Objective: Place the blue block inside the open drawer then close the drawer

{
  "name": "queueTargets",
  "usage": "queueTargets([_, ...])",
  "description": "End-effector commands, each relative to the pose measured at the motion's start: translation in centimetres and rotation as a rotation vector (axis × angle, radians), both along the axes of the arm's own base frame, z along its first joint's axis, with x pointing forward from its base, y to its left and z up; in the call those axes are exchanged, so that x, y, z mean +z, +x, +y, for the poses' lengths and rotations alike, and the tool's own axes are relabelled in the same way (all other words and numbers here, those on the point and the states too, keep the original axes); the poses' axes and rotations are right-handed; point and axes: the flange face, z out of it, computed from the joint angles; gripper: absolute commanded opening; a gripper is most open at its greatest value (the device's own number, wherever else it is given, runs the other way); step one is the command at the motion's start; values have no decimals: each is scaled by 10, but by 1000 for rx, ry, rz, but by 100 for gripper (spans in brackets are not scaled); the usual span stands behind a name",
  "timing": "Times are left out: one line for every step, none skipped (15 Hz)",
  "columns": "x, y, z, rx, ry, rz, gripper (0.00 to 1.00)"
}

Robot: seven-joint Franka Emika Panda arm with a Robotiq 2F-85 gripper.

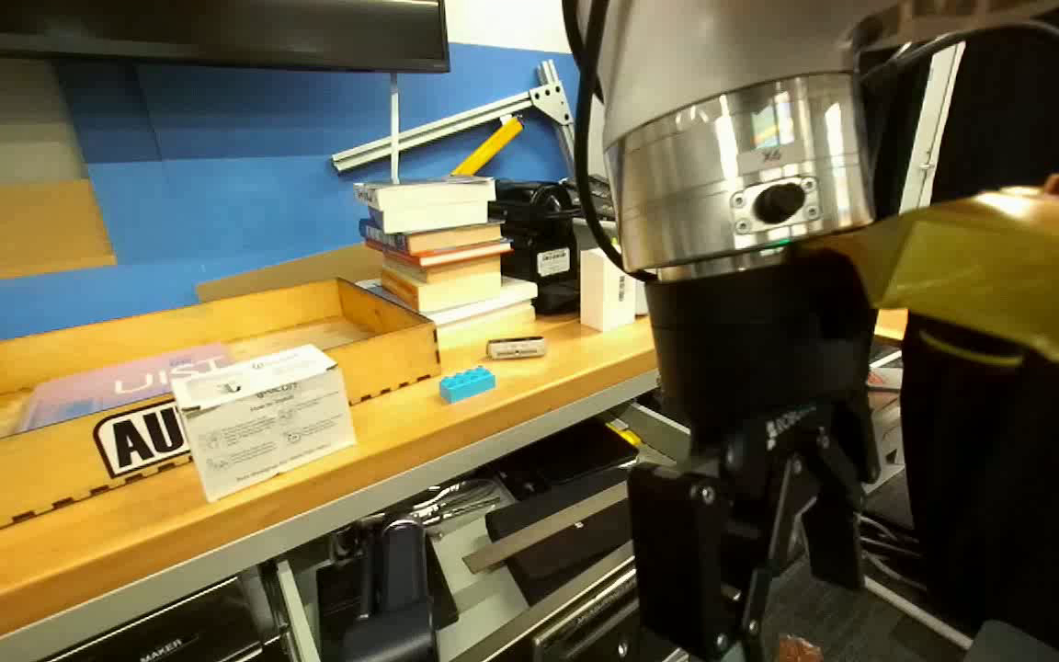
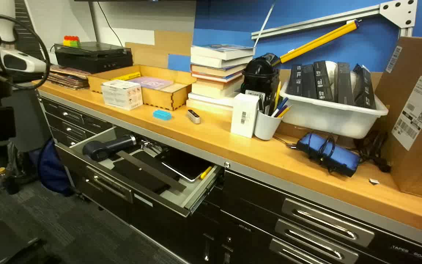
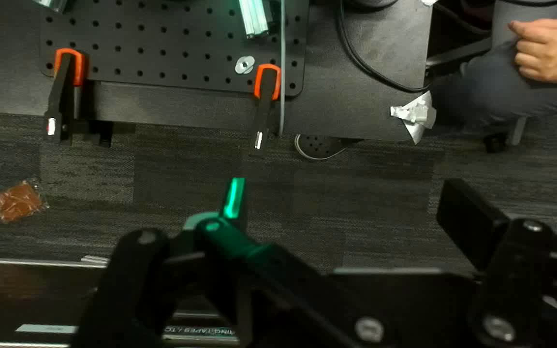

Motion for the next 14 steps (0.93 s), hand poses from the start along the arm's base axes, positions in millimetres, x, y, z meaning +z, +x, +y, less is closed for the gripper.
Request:
queueTargets([1, 0, 0, 0, 0, -1, 100])
queueTargets([2, 0, 0, 0, 1, -2, 100])
queueTargets([2, 0, 0, 0, 1, -3, 100])
queueTargets([2, 0, 0, 0, 1, -3, 100])
queueTargets([2, 0, 0, 0, 1, -3, 100])
queueTargets([2, 0, 0, 0, 1, -3, 100])
queueTargets([-1, 12, -1, -16, -17, 13, 100])
queueTargets([-1, 35, -2, -37, -21, 8, 100])
queueTargets([1, 54, -4, -41, -22, -15, 100])
queueTargets([5, 80, -5, -28, -1, -26, 100])
queueTargets([6, 96, -5, -28, 6, -52, 100])
queueTargets([8, 114, -4, -43, 17, -78, 100])
queueTargets([10, 135, -3, -50, 26, -94, 100])
queueTargets([11, 155, -3, -70, 32, -114, 100])
